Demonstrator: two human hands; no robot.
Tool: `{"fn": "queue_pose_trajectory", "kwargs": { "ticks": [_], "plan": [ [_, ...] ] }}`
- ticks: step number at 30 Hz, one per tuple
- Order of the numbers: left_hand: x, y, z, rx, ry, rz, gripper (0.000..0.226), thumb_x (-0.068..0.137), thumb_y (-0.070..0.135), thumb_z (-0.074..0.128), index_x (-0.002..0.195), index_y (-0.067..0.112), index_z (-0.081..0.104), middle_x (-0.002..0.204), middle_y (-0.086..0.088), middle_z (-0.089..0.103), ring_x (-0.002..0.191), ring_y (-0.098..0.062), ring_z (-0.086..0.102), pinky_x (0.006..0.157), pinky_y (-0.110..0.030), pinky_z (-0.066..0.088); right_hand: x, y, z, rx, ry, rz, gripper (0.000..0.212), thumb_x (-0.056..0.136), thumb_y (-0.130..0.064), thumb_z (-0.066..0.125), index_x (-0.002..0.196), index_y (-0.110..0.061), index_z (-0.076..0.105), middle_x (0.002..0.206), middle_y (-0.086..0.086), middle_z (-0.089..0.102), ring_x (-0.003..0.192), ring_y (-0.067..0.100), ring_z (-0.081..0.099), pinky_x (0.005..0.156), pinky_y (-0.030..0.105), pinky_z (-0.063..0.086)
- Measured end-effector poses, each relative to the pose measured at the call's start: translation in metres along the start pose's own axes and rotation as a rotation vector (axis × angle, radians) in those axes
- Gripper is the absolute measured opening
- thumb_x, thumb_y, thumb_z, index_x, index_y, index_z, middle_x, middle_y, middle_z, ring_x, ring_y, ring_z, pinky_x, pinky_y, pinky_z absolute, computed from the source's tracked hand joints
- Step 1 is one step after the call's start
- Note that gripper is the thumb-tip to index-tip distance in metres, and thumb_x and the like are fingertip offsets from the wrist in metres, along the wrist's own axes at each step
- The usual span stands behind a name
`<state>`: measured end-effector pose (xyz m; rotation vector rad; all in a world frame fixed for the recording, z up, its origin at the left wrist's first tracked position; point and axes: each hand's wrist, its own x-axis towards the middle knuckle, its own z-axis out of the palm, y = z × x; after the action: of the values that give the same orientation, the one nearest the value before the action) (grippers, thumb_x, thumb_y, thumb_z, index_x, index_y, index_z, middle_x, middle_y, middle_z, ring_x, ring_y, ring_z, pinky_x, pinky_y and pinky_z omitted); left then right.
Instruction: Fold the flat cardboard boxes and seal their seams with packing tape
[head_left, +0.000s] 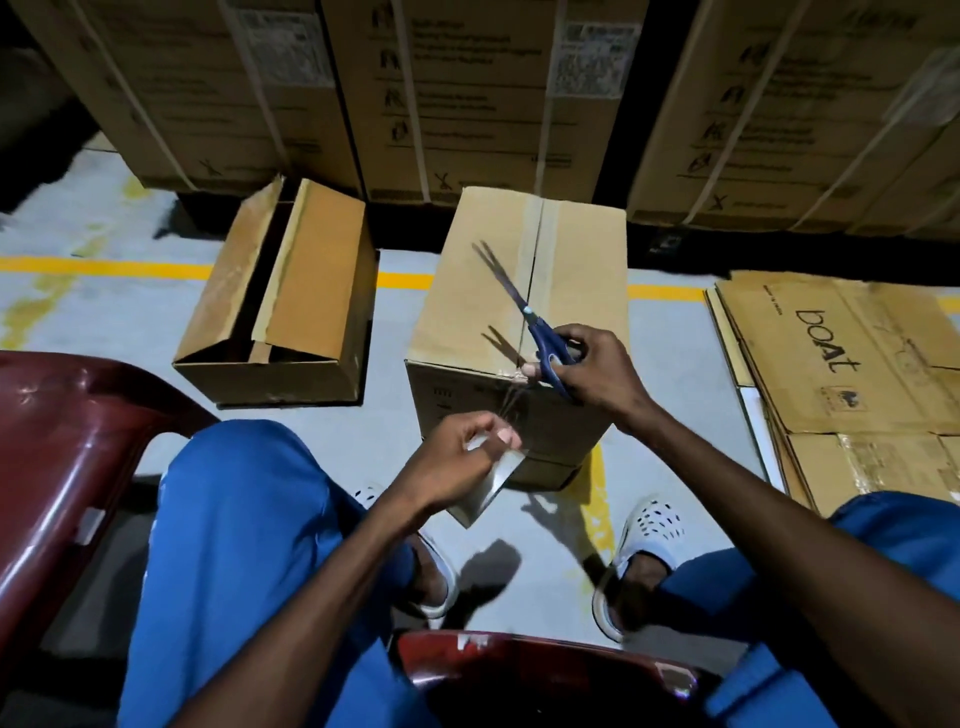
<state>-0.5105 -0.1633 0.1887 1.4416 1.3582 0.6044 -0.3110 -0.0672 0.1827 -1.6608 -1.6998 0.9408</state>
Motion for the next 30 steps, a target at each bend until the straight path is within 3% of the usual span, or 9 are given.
{"fn": "queue_pose_trajectory", "kwargs": {
  "ticks": [2,5,8,11,15,23,25,27,30],
  "plan": [
    [-0.002,0.002,0.000,0.002,-0.025,0.018,0.021,0.102,0.020,0.052,0.098,0.013,0.071,0.097,0.009,0.069,0.079,0.016,0.056,0.070,-0.005,0.040,-0.022,-0.011,-0.012,0.217,-0.091,0.142,0.034,0.078,-0.014,0.086,0.108,-0.012,0.072,0.093,0.004,0.073,0.075,0.016,0.064,0.062,0.027,0.046],
    [-0.001,0.007,0.002,0.020,-0.031,0.022,0.020,0.103,0.021,0.051,0.095,0.016,0.069,0.095,0.009,0.069,0.081,0.011,0.057,0.070,-0.013,0.041,-0.062,-0.018,-0.020,0.381,-0.133,0.235,0.043,0.063,-0.023,0.093,0.100,-0.010,0.074,0.077,-0.005,0.071,0.064,0.009,0.063,0.059,0.024,0.046],
    [0.002,0.010,0.005,0.018,-0.033,0.009,0.019,0.102,0.023,0.053,0.095,0.015,0.068,0.102,0.002,0.071,0.099,-0.007,0.061,0.080,-0.023,0.042,-0.087,-0.014,-0.011,0.525,-0.105,0.320,0.060,0.049,-0.026,0.092,0.102,-0.006,0.072,0.083,-0.002,0.078,0.073,0.010,0.072,0.066,0.025,0.052],
    [0.003,0.008,0.006,0.048,-0.042,0.007,0.017,0.101,0.022,0.053,0.094,0.017,0.067,0.103,0.000,0.070,0.099,-0.013,0.061,0.079,-0.026,0.042,-0.094,-0.009,0.004,0.588,-0.085,0.373,0.060,0.053,-0.012,0.096,0.106,-0.005,0.068,0.090,0.007,0.079,0.083,0.020,0.075,0.078,0.035,0.056],
    [0.002,0.004,0.005,0.081,-0.047,0.030,0.017,0.102,0.022,0.055,0.089,0.021,0.066,0.093,0.007,0.069,0.086,-0.001,0.058,0.075,-0.022,0.041,-0.094,-0.012,0.016,0.585,-0.037,0.410,0.052,0.057,-0.005,0.096,0.101,-0.009,0.068,0.086,0.009,0.078,0.076,0.021,0.073,0.070,0.037,0.058],
    [0.005,-0.004,0.000,0.055,0.013,0.007,0.012,0.098,0.035,0.062,0.097,0.024,0.068,0.095,0.012,0.070,0.095,-0.013,0.063,0.079,-0.028,0.045,-0.085,-0.023,0.024,0.640,0.043,0.500,0.049,0.051,-0.004,0.097,0.092,-0.004,0.070,0.078,0.011,0.074,0.062,0.023,0.069,0.055,0.031,0.056],
    [0.006,0.000,-0.004,-0.024,-0.030,-0.124,0.040,0.090,0.047,0.070,0.122,0.027,0.060,0.119,0.019,0.062,0.110,-0.011,0.055,0.081,-0.024,0.043,-0.083,-0.024,0.023,0.679,0.064,0.520,0.048,0.050,0.003,0.095,0.091,-0.003,0.070,0.080,0.016,0.075,0.068,0.029,0.072,0.061,0.039,0.062],
    [0.009,0.002,-0.010,-0.083,-0.045,-0.281,0.100,0.077,0.055,0.079,0.157,0.023,0.027,0.148,0.007,0.046,0.116,-0.009,0.048,0.084,-0.022,0.043,-0.083,-0.026,0.022,0.716,0.075,0.541,0.045,0.052,0.008,0.092,0.089,-0.004,0.069,0.081,0.019,0.074,0.071,0.032,0.072,0.068,0.045,0.063],
    [0.010,0.004,-0.016,-0.113,-0.075,-0.232,0.097,0.078,0.044,0.081,0.157,0.018,0.030,0.153,0.002,0.043,0.115,-0.003,0.049,0.072,-0.008,0.041,-0.076,-0.025,0.016,0.767,0.107,0.558,0.041,0.058,0.012,0.087,0.089,-0.004,0.066,0.082,0.022,0.073,0.070,0.034,0.071,0.075,0.052,0.062]
  ]
}}
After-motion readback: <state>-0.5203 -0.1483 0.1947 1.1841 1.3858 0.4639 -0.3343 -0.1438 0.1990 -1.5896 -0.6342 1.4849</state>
